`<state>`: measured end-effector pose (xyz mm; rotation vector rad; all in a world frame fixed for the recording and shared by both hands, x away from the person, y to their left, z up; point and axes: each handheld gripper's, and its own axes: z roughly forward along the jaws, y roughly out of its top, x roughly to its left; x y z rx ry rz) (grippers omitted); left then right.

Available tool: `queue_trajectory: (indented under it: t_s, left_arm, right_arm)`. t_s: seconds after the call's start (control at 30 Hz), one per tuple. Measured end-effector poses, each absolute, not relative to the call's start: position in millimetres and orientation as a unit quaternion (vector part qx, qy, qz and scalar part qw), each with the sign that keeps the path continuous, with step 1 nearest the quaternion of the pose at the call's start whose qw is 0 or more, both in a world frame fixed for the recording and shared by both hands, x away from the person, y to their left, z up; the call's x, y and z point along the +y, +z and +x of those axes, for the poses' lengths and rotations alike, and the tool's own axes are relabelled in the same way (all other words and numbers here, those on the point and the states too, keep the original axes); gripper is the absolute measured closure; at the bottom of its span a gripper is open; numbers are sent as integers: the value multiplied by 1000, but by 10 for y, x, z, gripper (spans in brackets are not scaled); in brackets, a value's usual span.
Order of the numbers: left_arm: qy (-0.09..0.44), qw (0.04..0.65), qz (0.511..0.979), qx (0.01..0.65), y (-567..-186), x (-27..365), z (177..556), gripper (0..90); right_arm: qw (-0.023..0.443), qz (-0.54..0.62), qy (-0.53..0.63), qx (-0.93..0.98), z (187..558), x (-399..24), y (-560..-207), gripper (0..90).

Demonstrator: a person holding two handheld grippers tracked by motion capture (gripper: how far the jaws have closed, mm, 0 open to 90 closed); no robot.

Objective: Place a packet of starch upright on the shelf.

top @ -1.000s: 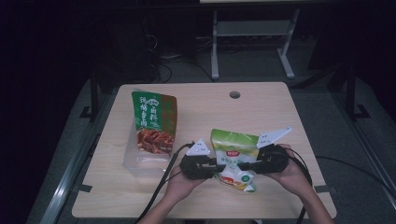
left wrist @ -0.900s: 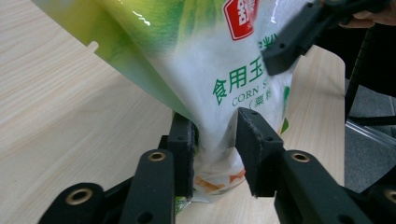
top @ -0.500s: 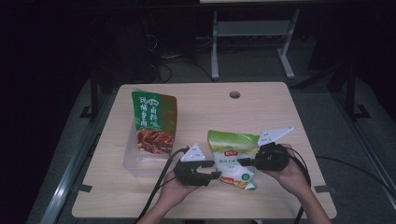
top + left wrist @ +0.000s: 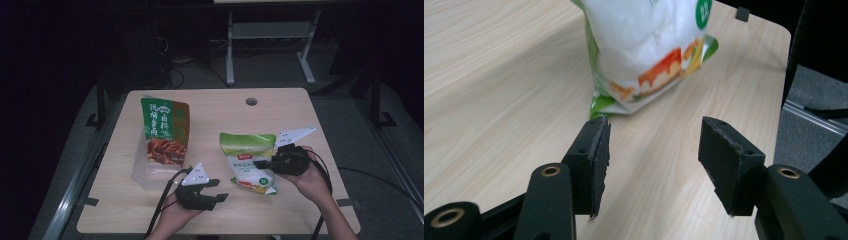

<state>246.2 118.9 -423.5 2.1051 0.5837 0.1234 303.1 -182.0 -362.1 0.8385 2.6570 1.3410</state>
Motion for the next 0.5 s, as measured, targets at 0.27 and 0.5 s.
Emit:
queue_trajectory:
  t_s: [0.27, 0.5]
  left_arm:
    - [49, 461, 854, 236, -4241, 1278, 2326, 426]
    - [51, 453, 859, 232, -4269, 1352, 2227, 402]
  right_arm:
    - [25, 272, 439, 856, 3111, -1717, -3496, 900]
    - [20, 267, 445, 855, 3180, -1591, -3388, 900]
